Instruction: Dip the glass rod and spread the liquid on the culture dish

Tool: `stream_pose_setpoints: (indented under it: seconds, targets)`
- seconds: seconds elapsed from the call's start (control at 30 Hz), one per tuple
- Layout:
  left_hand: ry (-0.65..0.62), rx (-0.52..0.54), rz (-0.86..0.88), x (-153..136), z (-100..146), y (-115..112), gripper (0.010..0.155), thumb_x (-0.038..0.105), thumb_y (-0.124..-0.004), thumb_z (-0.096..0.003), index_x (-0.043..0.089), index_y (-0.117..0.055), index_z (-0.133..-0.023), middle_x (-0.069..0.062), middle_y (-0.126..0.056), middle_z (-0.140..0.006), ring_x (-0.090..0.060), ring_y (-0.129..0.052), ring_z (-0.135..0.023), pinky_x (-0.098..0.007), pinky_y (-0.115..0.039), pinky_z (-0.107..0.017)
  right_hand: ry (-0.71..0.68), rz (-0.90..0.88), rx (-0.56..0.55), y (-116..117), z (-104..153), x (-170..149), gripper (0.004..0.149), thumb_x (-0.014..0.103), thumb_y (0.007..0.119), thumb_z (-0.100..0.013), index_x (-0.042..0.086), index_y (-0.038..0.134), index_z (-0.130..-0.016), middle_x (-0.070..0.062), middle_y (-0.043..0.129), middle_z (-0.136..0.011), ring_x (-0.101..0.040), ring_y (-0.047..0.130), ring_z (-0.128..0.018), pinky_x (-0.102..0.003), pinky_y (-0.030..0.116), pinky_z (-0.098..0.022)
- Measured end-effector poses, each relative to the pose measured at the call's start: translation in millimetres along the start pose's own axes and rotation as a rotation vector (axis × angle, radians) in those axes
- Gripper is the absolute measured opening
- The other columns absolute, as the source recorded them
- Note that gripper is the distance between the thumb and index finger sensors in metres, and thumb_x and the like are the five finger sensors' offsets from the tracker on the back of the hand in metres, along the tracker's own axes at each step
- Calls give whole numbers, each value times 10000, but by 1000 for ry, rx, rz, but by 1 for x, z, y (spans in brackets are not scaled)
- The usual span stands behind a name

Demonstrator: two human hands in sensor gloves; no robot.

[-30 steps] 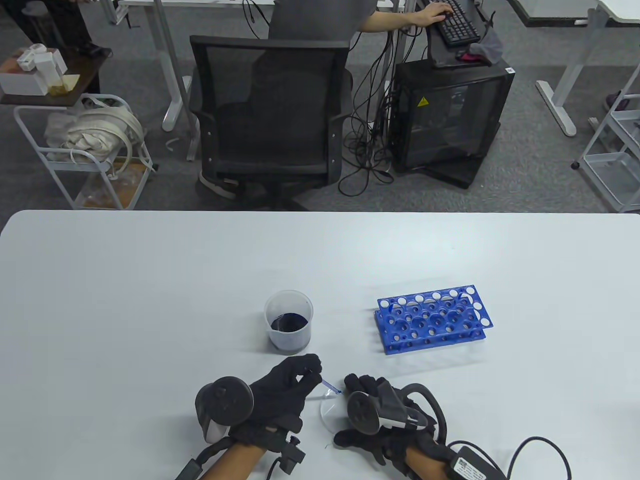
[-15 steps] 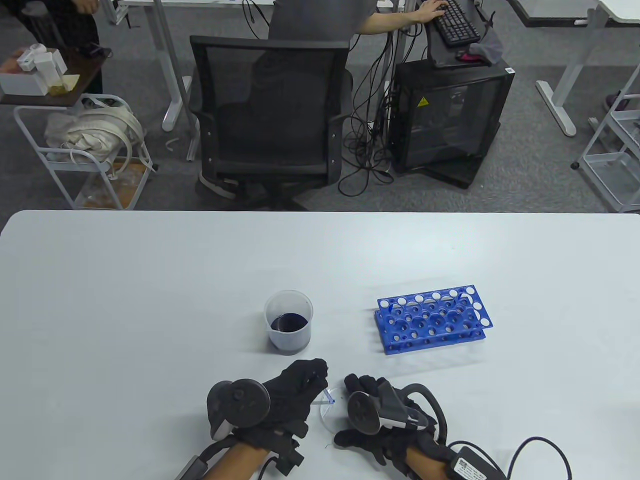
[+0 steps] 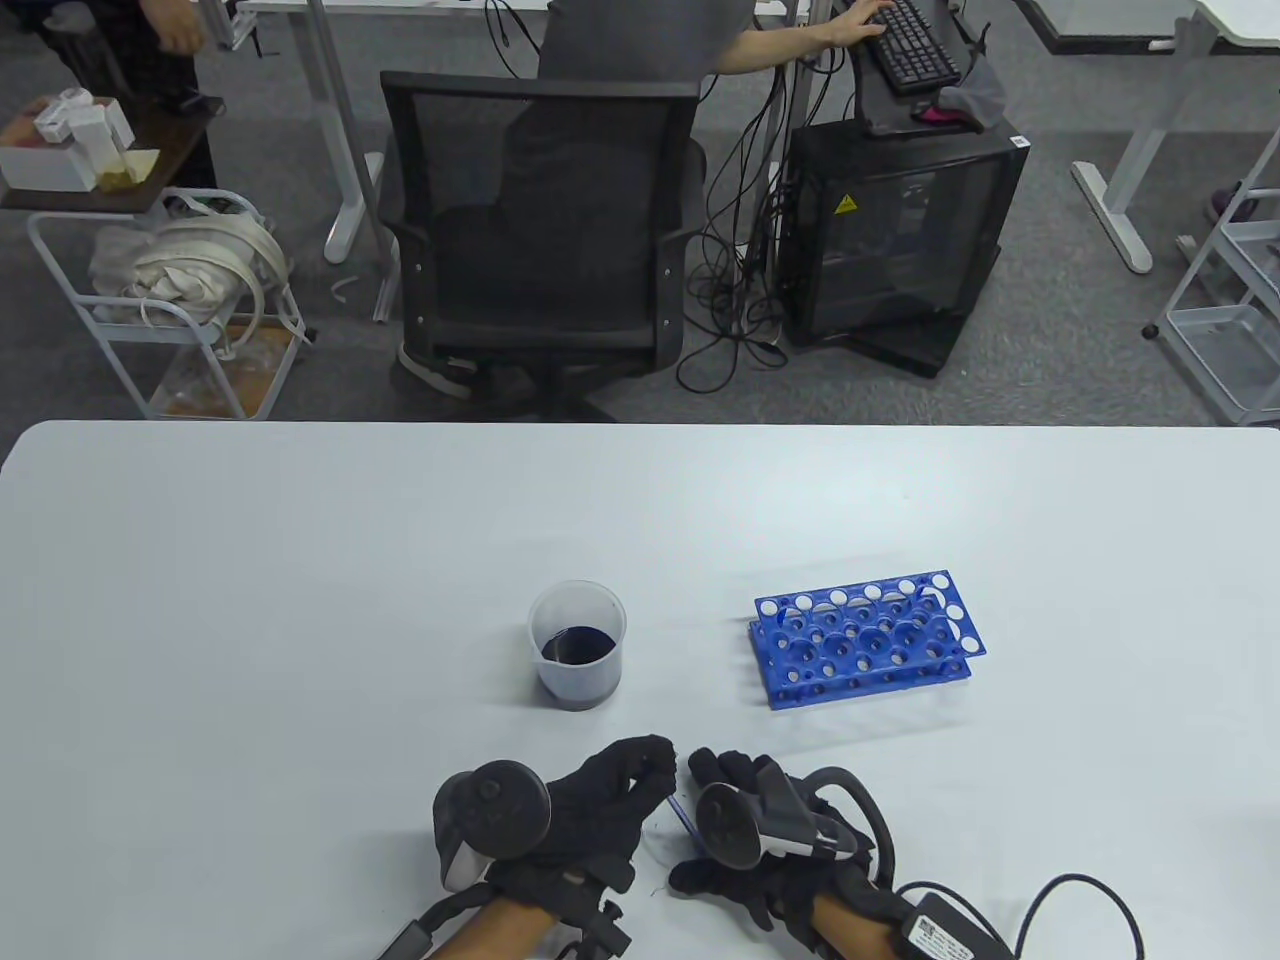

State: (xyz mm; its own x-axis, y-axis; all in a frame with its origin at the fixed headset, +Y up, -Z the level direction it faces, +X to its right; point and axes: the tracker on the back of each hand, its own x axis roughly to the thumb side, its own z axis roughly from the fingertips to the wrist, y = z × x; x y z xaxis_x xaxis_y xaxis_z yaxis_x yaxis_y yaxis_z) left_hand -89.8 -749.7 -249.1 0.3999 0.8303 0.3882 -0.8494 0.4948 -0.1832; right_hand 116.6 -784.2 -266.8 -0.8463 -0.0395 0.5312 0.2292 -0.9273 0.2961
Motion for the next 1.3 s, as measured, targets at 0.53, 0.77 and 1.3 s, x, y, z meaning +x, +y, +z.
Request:
stream_pose_setpoints:
  seconds: [0.53, 0.77, 1.3]
  targets:
    - [-56, 51, -189, 2, 3, 21, 456, 407, -730, -584, 281, -645, -1014, 14, -814, -979, -80, -851, -346, -310, -789, -167, -1, -6, 1, 0, 0, -1, 1061, 809, 573, -370, 168, 68, -1048, -95, 234, -1090, -232, 572, -757, -366, 681, -496]
    - [-89, 35, -143, 8, 9, 19, 457, 398, -763, -552, 241, -714, -978, -16, -881, -906, -75, -864, -280, -302, -791, -103, 0, 0, 2, 0, 0, -1, 1061, 810, 568, -370, 167, 64, -1047, -95, 230, -1090, -230, 571, -758, -365, 681, -497]
    - [-47, 15, -195, 11, -2, 1, 448, 409, -712, -602, 293, -613, -1023, 33, -766, -1014, -85, -840, -376, -319, -785, -196, 0, 2, 2, 0, 0, -1, 1060, 809, 563, -372, 163, 62, -1046, -95, 229, -1090, -231, 571, -758, -366, 681, -498]
